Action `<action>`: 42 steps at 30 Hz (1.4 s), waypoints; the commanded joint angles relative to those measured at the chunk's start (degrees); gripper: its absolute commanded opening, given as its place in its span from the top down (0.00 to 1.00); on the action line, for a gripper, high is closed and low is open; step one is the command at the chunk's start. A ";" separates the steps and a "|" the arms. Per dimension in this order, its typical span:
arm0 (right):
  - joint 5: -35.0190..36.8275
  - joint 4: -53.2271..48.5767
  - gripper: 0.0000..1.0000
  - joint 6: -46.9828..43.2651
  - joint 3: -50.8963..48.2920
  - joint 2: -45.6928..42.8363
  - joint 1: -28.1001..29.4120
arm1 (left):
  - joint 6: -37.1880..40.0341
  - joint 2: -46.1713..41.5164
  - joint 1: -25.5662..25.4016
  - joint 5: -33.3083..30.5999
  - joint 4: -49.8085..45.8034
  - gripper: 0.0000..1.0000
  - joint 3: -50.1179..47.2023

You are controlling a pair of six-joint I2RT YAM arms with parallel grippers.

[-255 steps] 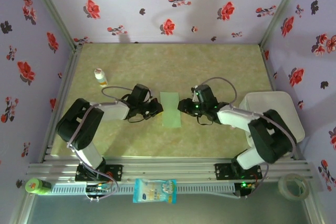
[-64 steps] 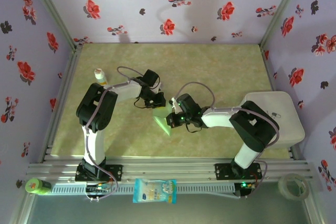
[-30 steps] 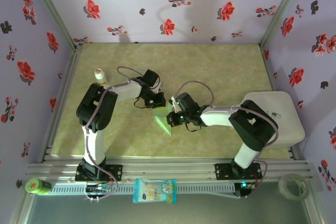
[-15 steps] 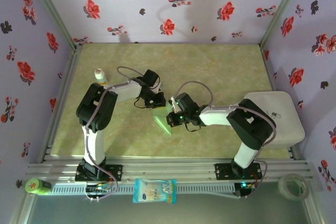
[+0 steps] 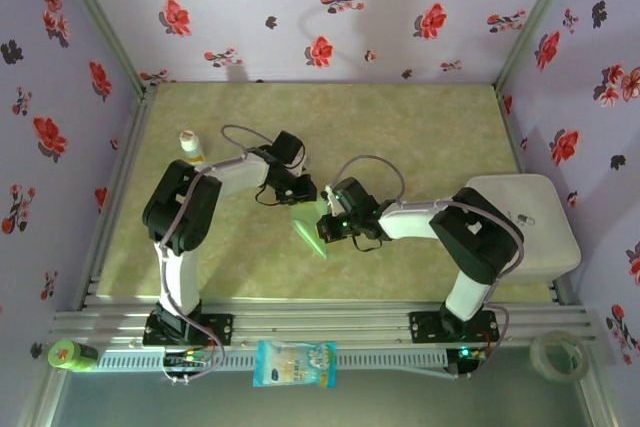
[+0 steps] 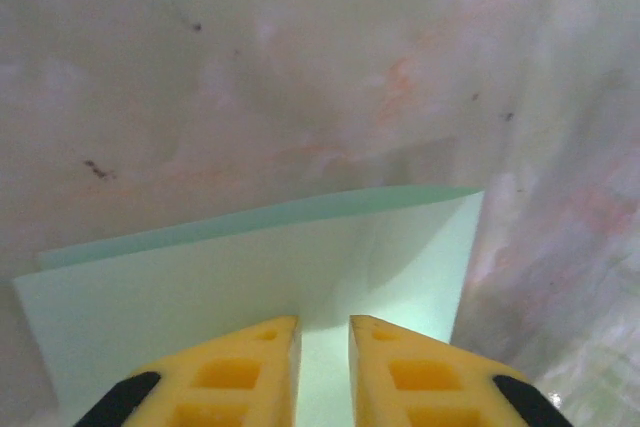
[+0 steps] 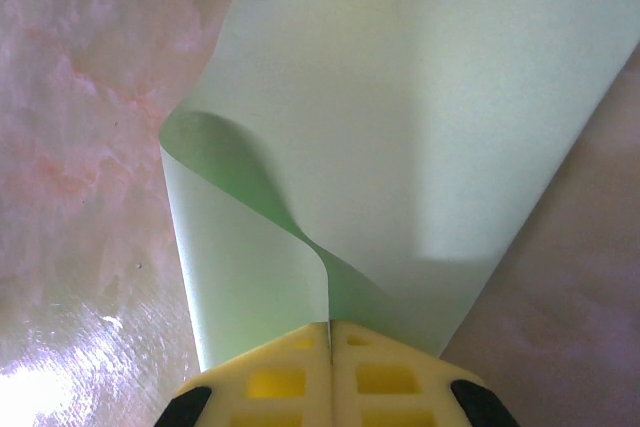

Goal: Fold a paper plane with a square sheet of paper (pick it up from the middle)
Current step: Third fold the triangle at the center of the table.

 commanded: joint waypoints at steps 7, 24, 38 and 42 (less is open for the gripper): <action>1.97 -0.74 1.00 -0.77 -1.06 0.65 -0.36 | -12.46 -19.13 -0.56 -4.76 11.50 0.75 -13.45; 2.32 -1.92 1.00 -1.35 -0.86 0.73 -0.31 | -30.39 -24.27 -8.29 -1.60 36.10 0.97 -36.59; 3.13 -1.95 1.00 -1.42 -1.34 0.66 -0.33 | -30.19 -20.46 -9.02 -1.12 38.36 1.00 -37.04; 3.01 -1.95 1.00 -1.28 -1.45 0.71 -0.34 | -28.87 -19.11 -9.02 -1.76 37.93 1.00 -37.39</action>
